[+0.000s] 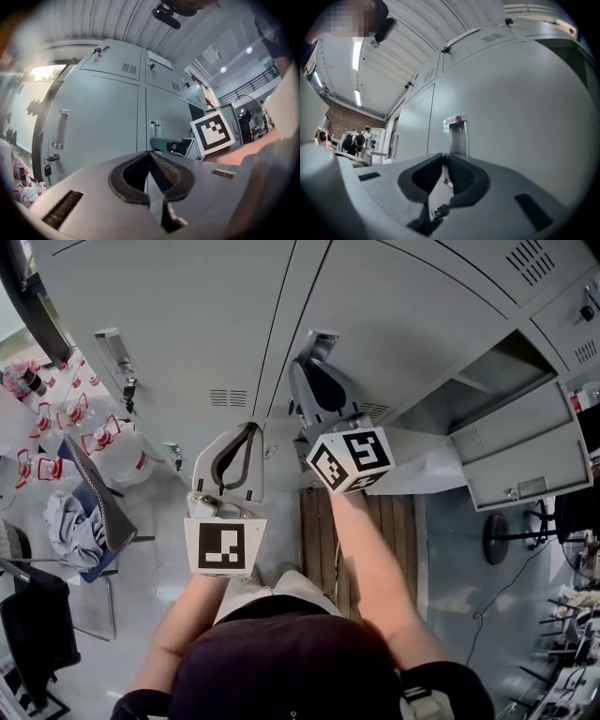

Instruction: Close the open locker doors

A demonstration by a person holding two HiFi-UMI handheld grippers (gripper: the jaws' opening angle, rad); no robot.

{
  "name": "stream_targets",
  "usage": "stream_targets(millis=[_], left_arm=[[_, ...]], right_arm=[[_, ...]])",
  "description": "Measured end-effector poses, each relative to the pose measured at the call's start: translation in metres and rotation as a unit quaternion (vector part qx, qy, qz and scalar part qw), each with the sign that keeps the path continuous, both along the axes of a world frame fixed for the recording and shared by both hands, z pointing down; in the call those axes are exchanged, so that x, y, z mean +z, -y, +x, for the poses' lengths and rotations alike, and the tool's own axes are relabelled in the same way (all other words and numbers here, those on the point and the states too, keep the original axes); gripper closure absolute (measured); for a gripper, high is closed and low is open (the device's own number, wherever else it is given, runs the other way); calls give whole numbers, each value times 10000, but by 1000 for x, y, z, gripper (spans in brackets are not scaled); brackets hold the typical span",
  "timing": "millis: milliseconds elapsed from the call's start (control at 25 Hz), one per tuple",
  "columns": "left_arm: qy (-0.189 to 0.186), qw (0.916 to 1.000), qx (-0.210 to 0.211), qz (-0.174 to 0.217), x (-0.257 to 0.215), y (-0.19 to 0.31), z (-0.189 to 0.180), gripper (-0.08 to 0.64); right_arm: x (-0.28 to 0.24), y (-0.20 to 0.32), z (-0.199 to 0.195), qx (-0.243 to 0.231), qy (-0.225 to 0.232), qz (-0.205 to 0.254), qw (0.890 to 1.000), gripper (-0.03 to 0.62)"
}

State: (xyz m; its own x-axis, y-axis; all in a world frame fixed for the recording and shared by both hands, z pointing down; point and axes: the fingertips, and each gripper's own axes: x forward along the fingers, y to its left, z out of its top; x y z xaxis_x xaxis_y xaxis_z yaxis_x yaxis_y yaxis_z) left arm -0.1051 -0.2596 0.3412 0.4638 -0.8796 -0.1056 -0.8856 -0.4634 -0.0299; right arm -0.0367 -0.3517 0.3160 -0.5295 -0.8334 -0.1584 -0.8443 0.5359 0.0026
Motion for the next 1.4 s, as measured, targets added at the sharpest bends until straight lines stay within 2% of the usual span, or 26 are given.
stream_targets(millis=[320, 560, 800, 960, 1040, 1200, 1400], left_arm=[[-18, 10000, -22, -48, 0, 1, 1, 557], [-41, 10000, -39, -80, 0, -6, 4, 557], [-50, 10000, -55, 45, -8, -22, 8, 557], [-38, 10000, -19, 16, -9, -36, 14, 557], [-108, 9999, 7, 29, -11, -43, 18, 557], [-88, 9999, 83, 86, -13, -62, 33, 557], [-91, 9982, 568, 167, -20, -84, 78, 557]], right_arm=[[0, 5, 1, 71, -31, -2, 10000, 554], [0, 5, 0, 55, -43, -228, 9997, 551], [4, -4, 11, 280, -240, -387, 9986, 549], [4, -24, 31, 535, -159, -414, 9976, 551], [2, -39, 43, 706, -127, -365, 9968, 591], [-2, -83, 65, 898, -288, -149, 9954, 591], [-7, -137, 116, 1264, -288, -3, 9916, 591]])
